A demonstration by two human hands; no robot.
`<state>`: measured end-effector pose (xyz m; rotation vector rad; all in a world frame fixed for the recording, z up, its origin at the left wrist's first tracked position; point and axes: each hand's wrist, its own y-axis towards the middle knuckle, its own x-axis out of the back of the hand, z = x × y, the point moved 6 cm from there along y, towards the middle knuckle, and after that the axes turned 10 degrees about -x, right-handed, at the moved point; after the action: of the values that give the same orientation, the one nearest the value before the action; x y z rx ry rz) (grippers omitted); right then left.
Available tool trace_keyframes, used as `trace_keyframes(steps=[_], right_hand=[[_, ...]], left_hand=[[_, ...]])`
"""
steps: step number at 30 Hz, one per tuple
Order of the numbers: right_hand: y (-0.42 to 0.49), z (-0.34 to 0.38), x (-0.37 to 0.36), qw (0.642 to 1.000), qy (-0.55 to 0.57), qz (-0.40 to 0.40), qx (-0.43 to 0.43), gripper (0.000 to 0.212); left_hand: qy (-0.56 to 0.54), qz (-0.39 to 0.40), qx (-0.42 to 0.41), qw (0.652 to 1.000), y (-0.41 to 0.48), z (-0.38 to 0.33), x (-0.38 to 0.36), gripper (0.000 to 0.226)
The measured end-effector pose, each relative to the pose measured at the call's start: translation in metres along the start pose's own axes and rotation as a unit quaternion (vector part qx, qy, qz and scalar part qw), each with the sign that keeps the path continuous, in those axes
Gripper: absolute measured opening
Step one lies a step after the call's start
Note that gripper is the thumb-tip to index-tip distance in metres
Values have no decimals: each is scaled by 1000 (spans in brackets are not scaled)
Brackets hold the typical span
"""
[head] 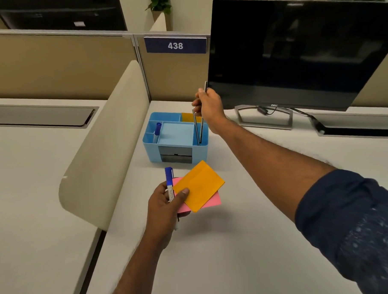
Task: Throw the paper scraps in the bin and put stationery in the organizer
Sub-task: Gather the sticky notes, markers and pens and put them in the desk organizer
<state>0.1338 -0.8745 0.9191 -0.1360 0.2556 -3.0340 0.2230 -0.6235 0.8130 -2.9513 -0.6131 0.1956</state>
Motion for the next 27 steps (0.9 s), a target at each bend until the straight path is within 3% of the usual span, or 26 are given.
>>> trace_keyframes(steps=[4,9,15,20,23,27], right_hand=[[18,-27,-6,993,-117,-4,2,29],[32,-42,-4,954,-291,-34,69,32],[18,-38,21,959,-255,-78,90,39],[-22,-40,47,963,-212,-99,133,33],[-42,-48,50,968,-226,-47,95,26],[-75,-67,43,972,-185,102,-106,40]], left_hand=[[-2,-10,11,1000,13,6,2,50],[-4,-17,14,1000,26,5,3,46],[-2,-16,19,1000,37,-2,-6,47],[6,0,9,1000,40,-9,-12,38],[7,4,11,1000,40,-11,-16,42],[22,4,7,1000,42,-14,-18,46]])
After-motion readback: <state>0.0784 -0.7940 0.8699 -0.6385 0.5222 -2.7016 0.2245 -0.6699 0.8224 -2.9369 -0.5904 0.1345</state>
